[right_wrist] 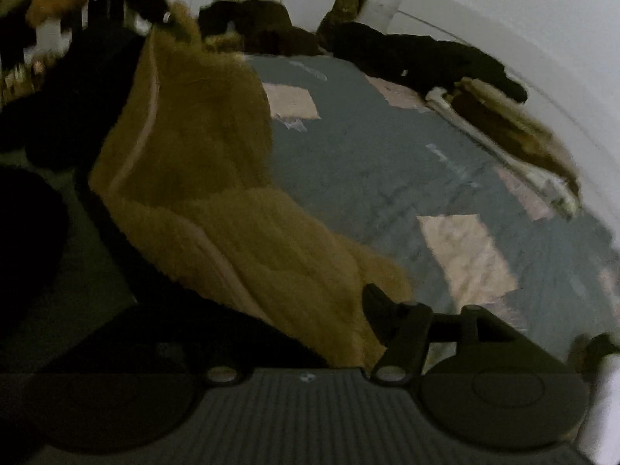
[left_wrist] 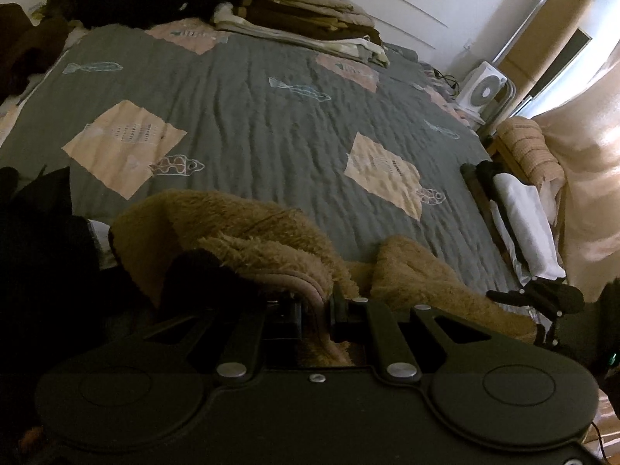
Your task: Fold clothes
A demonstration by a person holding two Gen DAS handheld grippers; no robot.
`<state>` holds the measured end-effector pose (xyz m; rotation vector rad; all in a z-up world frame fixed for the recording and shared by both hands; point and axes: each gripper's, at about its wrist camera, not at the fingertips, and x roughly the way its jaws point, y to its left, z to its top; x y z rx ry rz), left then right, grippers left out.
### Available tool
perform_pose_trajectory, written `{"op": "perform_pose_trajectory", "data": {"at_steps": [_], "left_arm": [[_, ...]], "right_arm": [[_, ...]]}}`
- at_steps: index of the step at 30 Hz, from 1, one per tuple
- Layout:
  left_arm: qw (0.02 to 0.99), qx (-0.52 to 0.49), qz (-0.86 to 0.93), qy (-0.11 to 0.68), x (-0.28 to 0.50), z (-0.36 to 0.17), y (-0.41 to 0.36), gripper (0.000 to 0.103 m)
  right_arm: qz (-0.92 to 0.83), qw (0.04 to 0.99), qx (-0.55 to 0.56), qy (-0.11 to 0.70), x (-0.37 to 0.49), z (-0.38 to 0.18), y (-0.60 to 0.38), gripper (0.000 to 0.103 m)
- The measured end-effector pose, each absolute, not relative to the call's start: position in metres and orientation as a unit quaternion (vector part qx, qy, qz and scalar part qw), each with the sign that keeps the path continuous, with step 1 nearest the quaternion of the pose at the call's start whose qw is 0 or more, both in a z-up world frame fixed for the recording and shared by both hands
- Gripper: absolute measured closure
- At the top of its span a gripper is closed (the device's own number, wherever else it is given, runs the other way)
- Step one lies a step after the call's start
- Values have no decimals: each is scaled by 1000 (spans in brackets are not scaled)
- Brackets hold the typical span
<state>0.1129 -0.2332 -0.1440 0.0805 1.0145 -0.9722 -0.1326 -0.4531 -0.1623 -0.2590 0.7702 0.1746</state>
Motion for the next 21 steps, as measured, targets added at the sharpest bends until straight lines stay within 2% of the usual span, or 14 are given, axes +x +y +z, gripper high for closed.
{"op": "perform_pose_trajectory", "data": {"at_steps": [1,2,5,12,21], "left_arm": [[763,38,-446,466,113,-144,-232,91],[764,37,-446,465,113,-144,-230,91],[768,30,-443,461,114,-145,-225,91],[763,46,-452,460,106,-130,-219,91],[738,59,-482,468,74,-75,-197,91]], "right_arm": [[84,917,-118,371,-132,-160,-456,74],[82,919,-114,368,-133,-157,-459,95],[76,924,-104,361,-136,-148,-467,96],[62,928,7,367,-153,-119,-493,98],[64,919,65,383,-194,-46,-512,98]]}}
